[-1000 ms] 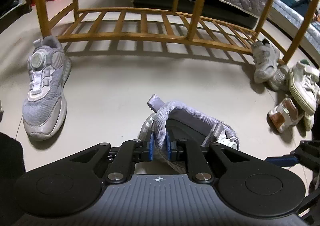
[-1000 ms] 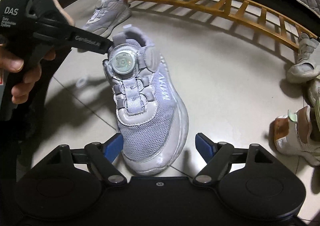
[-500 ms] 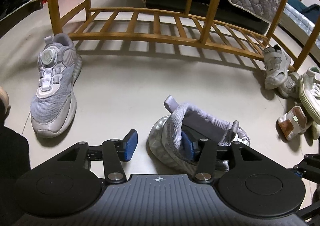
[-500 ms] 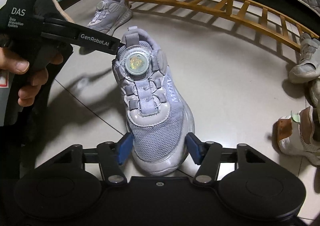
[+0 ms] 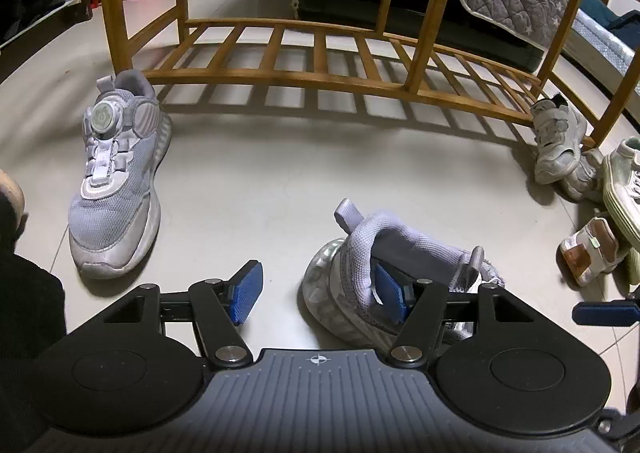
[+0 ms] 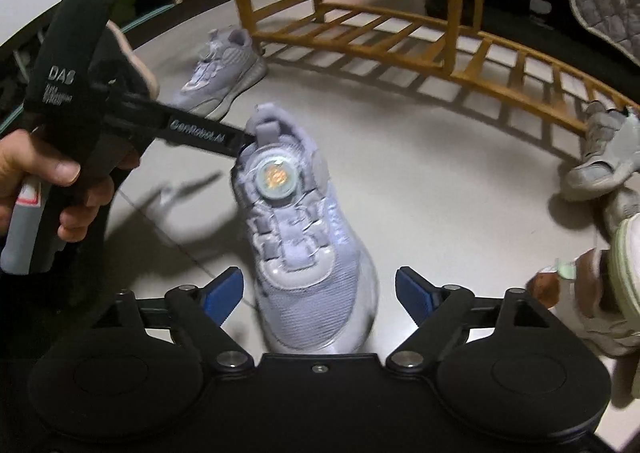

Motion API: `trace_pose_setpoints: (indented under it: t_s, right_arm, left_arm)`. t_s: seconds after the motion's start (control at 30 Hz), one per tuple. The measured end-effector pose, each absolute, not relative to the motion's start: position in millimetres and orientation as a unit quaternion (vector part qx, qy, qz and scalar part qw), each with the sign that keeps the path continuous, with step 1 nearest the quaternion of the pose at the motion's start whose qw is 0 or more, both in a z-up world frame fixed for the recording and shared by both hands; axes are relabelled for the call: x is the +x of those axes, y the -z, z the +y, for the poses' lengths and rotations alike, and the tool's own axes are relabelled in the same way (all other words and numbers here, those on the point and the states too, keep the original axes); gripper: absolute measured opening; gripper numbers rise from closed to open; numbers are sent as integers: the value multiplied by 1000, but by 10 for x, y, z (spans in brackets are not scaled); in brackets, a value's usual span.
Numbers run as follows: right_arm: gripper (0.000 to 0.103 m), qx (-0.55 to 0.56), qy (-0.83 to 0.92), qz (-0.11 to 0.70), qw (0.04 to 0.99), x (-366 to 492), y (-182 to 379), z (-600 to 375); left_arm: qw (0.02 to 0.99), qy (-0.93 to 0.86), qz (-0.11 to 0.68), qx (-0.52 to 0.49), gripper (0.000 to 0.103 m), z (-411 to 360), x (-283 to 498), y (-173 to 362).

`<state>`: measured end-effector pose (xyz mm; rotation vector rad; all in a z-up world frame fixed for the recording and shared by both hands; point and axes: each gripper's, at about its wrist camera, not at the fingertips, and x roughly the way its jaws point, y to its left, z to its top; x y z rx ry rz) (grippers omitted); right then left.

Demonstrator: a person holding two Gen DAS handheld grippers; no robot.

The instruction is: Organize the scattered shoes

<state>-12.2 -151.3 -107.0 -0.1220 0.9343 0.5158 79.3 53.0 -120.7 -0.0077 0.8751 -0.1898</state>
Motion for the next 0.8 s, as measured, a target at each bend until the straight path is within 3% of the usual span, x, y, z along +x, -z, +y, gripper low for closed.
trace_pose_setpoints:
  t_s: [0.13,0.3,0.4,0.53,0.8]
  right_arm:
    - [58,-53,-236,445,862,-101,1069,-1555]
    - [41,-48,-235,448,861,-79,1078,-1571]
    - [42,-48,-236,447,862,-86,1078,-1570]
    - [68,-45,-228,439,868,-93,1068,-1585]
    - [70,-46,-226,445,865,-92,1096,-1601]
  left_arm:
    - [902,92,422,-3,64,522,792,1205]
    - [902,93,422,-2,65,518,793,1213]
    - [902,93,422,-2,65,519,792,1212]
    - [902,92,422,-1,65,514,792,1213]
    - [901,93,423,3,65,508,790,1217]
